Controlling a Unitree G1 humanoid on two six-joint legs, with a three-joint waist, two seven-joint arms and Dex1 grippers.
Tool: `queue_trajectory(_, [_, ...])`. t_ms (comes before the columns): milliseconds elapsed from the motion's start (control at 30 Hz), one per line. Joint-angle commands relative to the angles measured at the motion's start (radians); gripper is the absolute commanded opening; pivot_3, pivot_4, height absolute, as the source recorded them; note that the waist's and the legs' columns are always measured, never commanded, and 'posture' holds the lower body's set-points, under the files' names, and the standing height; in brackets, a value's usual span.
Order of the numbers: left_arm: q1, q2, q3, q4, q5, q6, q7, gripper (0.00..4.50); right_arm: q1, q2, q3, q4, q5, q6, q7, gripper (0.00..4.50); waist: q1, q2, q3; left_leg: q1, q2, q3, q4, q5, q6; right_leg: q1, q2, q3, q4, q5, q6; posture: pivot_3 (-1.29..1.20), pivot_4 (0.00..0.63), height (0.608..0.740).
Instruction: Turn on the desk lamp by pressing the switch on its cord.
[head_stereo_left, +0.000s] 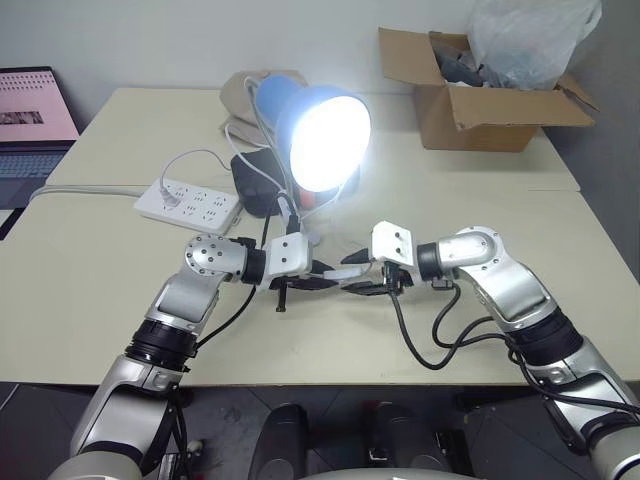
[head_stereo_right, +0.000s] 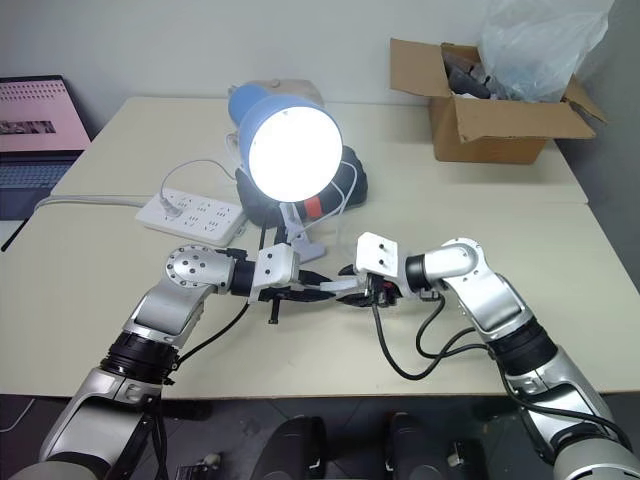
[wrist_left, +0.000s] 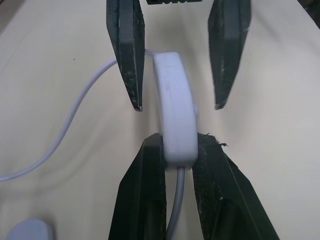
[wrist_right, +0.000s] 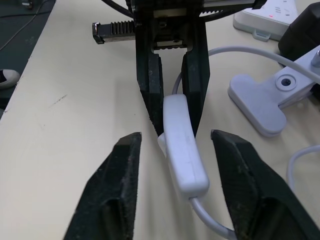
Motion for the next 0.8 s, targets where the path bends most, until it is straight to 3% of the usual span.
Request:
queue_trajectory(33, [-0.036,-0.009,-0.008,0.028,0.017,-0.042,0.004,0.39,-0.017,-0.027,-0.063,-0.084,0.04,0.017,0.016,3.29,0.0,0.0,0.0,0.0,0.0,0.0,0.0,0.0,0.0,0.0,0.0,0.0,0.0,0.0,0.0,0.0,0.15,0.74])
queue_trajectory(233, [-0.087,-0.061,-0.025,0.156,0.075,-0.081,0.067,0.39,0.036,-0.139,-0.141,-0.214,0.052,0.07,0.005,4.49,0.003,0.0,0.0,0.0,0.0,0.0,0.0,0.0,0.0,0.0,0.0,-0.001,0.0,0.0,0.0,0.0,0.15,0.74])
queue_trajectory(567, [-0.183,-0.178,-0.061,0.422,0.154,-0.175,0.141,0.39,0.358,-0.274,-0.32,-0.498,0.06,0.217,-0.15,4.5,0.002,0.0,0.0,-0.001,-0.001,0.0,0.0,0.0,0.0,0.0,0.0,-0.001,0.0,0.0,0.0,0.0,0.15,0.74])
queue_trajectory(633, [-0.196,-0.182,-0.066,0.459,0.173,-0.21,0.152,1.1,0.4,-0.284,-0.347,-0.526,0.063,0.233,-0.171,4.5,-0.003,0.0,0.0,0.0,0.0,0.0,0.0,0.0,0.0,0.0,0.0,0.001,0.0,0.0,0.0,0.0,0.15,0.74])
queue_trajectory(800, [-0.207,-0.184,-0.06,0.479,0.159,-0.228,0.11,1.94,0.469,-0.303,-0.413,-0.566,0.073,0.265,-0.207,4.5,-0.001,0.0,0.0,0.001,-0.001,-0.001,0.001,0.0,0.0,0.001,0.0,0.0,0.0,0.001,0.001,0.0,0.15,0.74])
